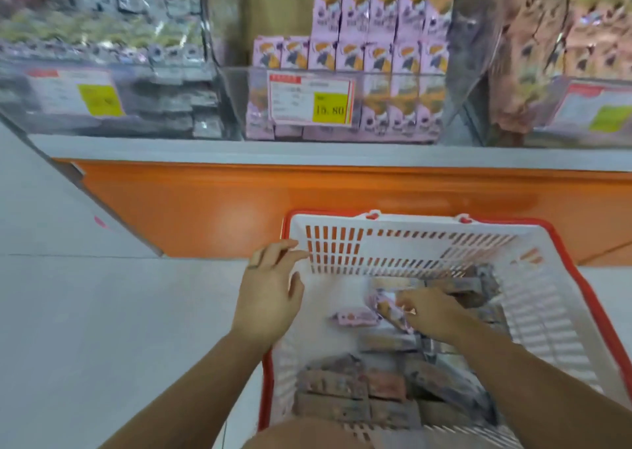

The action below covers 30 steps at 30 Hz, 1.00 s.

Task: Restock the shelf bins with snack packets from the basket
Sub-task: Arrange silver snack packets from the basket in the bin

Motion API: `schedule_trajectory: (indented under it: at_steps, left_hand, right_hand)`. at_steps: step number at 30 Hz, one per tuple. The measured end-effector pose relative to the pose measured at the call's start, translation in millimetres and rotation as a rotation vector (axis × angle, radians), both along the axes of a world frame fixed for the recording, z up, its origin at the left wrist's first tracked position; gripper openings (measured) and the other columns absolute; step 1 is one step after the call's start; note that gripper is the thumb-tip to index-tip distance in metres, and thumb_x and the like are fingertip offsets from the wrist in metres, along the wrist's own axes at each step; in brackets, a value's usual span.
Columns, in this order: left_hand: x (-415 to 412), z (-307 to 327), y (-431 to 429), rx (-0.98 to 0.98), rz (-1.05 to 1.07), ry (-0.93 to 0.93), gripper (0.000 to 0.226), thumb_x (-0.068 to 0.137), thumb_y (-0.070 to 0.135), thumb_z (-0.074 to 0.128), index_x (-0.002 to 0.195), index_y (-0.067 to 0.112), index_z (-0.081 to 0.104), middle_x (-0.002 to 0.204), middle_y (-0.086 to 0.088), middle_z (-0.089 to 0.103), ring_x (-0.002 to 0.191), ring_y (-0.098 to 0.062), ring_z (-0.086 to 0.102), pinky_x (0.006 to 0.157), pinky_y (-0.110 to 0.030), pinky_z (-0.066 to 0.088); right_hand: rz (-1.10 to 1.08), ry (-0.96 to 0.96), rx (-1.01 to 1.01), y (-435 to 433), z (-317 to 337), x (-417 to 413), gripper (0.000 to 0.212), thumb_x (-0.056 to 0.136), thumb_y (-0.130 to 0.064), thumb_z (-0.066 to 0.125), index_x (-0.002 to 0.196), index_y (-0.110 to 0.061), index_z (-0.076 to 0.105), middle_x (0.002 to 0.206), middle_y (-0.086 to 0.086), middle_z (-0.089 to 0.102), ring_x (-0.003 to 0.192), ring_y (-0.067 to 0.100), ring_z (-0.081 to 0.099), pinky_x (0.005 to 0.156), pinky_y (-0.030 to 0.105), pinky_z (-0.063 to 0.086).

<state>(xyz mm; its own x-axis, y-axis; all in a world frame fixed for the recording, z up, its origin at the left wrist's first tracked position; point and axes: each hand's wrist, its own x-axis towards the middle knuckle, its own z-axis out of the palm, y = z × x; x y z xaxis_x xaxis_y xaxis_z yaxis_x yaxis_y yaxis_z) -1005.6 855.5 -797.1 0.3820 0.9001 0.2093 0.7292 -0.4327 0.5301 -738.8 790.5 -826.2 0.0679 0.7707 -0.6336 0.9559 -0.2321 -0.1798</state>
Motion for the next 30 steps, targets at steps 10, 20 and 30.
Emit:
schedule_trajectory:
  at_steps: [10,20,30]
  left_hand:
    - [3,-2,-2,-0.059,0.045,0.012,0.036,0.080,-0.002,0.058,0.107,0.021,0.068,0.128,0.003,0.054,0.116,-0.015,0.037,0.093,-0.028,0.033]
    - [4,1,-7,-0.007,0.021,0.066,0.036,0.075,-0.004,0.064,0.102,0.018,0.070,0.125,-0.001,0.058,0.112,-0.022,0.045,0.087,-0.035,0.045]
    - [3,0,-5,0.000,0.029,0.082,0.036,0.078,-0.004,0.059,0.105,0.018,0.069,0.128,0.000,0.056,0.114,-0.016,0.035,0.088,-0.033,0.042]
  right_hand:
    - [0.026,-0.128,-0.170,8,-78,-21,0.056,0.089,-0.014,0.051,0.142,-0.028,0.039,0.144,0.010,0.034,0.130,0.030,0.039,0.105,0.041,0.040]
    - [0.115,-0.149,-0.222,-3,-52,-10,0.066,0.091,0.006,0.039,0.150,-0.021,0.022,0.149,0.021,0.030,0.071,0.017,0.050,0.051,0.020,0.028]
    - [0.076,-0.156,-0.167,-13,-74,-19,0.057,0.093,-0.008,0.043,0.147,-0.017,0.029,0.153,0.010,0.022,0.132,0.029,0.038,0.104,0.041,0.039]
